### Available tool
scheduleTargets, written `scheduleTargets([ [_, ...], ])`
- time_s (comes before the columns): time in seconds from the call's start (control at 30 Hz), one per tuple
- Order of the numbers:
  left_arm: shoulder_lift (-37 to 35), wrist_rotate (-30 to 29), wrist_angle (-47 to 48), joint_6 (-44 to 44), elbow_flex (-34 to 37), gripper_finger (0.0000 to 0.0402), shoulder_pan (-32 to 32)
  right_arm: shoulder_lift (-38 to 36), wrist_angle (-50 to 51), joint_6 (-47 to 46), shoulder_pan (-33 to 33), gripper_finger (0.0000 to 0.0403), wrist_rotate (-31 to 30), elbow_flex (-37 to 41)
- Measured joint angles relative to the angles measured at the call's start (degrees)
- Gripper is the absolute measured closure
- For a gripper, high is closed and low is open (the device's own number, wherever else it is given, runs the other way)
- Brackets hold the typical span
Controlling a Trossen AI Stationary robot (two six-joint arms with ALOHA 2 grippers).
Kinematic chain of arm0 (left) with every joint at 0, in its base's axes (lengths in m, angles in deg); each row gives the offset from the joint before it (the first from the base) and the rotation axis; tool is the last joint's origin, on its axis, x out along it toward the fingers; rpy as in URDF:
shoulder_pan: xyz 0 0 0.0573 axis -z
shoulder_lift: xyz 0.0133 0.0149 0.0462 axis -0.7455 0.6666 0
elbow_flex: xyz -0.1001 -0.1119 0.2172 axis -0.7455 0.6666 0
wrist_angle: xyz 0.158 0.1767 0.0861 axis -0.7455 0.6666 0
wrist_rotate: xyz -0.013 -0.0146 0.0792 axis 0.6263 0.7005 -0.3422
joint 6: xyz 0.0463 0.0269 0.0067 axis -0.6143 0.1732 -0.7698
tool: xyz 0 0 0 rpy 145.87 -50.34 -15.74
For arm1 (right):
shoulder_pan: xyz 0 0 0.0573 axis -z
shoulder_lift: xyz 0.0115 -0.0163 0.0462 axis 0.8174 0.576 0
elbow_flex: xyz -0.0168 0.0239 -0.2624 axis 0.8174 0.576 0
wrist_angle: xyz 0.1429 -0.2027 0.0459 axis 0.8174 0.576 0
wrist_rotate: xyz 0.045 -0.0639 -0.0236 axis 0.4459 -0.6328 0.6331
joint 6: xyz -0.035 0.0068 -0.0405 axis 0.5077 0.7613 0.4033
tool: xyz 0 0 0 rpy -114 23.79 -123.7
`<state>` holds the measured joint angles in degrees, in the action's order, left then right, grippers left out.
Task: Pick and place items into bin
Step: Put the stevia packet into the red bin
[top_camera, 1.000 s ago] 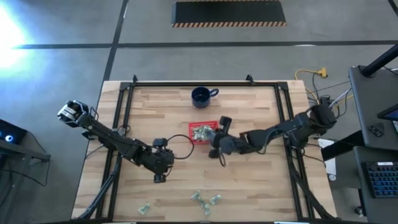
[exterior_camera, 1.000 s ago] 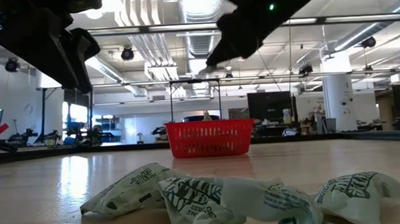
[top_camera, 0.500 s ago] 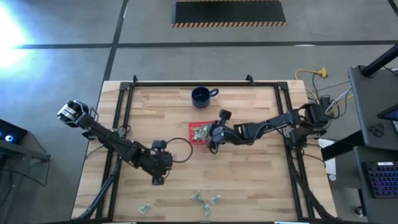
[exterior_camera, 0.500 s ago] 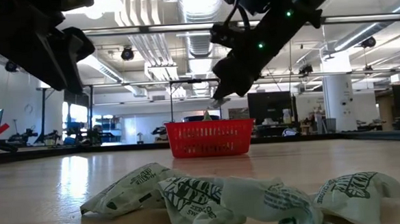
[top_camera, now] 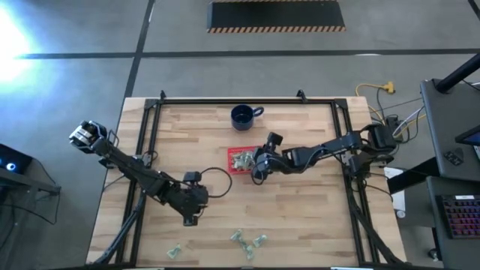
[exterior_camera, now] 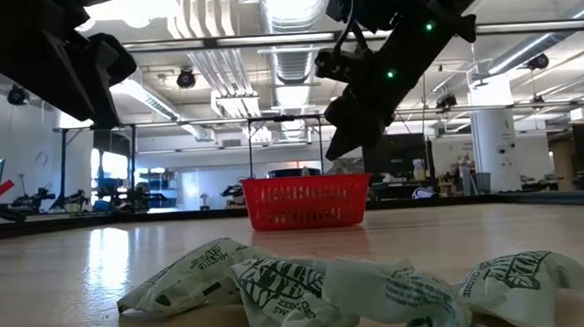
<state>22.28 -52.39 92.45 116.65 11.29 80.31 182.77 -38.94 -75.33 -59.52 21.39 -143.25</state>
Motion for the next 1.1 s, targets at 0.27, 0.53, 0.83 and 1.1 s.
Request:
scheduleTargets([
  [0.27,0.0,-0.2,0.0,0.0,0.0,0.0278,0.5,-0.2,-0.3,2.9,-0.7,0.0265,0.0,-0.2],
  [0.53,0.0,0.3,0.8,1.4,0.0,0.0278,1.2,-4.3,0.8,11.2,-7.9,0.0252,0.2,-0.5],
  [0.83,0.0,6.3,0.9,14.8,-0.2,0.0279,6.8,-11.3,6.3,9.2,-18.7,0.0268,8.8,-0.1],
  [1.1,1.3,6.3,0.4,33.7,-1.2,0.0279,14.7,-12.6,6.8,7.3,-25.1,0.0277,12.0,1.8],
])
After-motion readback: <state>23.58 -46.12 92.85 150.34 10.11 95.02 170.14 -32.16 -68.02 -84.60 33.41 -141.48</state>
